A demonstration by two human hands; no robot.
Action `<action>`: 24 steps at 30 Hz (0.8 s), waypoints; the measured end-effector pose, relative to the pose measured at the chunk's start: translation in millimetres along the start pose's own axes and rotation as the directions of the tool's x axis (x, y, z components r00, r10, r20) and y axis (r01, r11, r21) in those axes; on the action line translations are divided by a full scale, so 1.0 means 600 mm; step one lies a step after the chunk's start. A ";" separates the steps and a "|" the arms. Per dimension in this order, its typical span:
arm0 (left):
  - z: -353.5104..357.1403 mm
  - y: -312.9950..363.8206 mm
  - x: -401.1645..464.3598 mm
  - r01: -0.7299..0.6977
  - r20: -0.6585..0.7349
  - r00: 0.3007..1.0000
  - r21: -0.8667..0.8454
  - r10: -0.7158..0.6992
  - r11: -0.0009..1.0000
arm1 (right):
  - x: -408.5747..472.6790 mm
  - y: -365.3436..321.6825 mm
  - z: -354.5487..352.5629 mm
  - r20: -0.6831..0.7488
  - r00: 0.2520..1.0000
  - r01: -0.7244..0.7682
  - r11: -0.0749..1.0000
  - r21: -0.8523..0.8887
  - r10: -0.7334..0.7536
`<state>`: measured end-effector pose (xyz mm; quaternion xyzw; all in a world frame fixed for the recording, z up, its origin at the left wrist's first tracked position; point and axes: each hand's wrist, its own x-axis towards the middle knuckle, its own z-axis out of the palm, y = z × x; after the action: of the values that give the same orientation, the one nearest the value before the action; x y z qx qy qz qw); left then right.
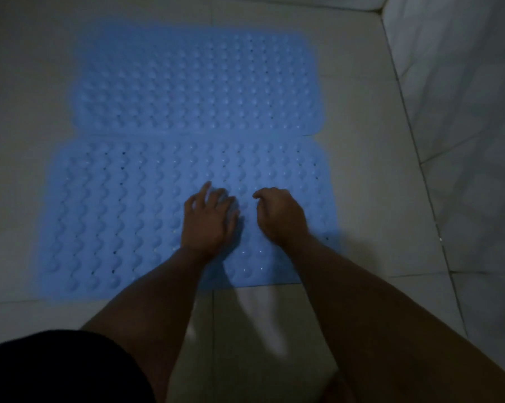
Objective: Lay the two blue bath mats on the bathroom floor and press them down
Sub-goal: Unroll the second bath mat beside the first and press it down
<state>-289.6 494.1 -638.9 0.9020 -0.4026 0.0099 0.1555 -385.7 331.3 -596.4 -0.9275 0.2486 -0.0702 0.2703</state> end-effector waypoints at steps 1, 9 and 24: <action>-0.005 -0.033 -0.014 0.024 -0.007 1.000 0.052 -0.023 0.998 | -0.015 -0.018 0.028 -0.010 0.996 0.084 0.996 -0.042 -0.085; -0.043 -0.152 -0.080 0.102 0.048 0.993 0.168 -0.112 0.980 | -0.086 -0.115 0.200 0.228 0.966 0.193 0.934 -0.300 -0.126; -0.039 -0.200 -0.085 0.078 0.052 0.995 0.129 -0.086 0.988 | -0.097 -0.124 0.217 0.200 0.970 0.192 0.941 -0.278 -0.139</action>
<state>-234.0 612.8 -656.7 0.9258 -0.3680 0.0031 0.0863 -370.1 475.2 -666.1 -0.9775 0.1523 0.0280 0.1429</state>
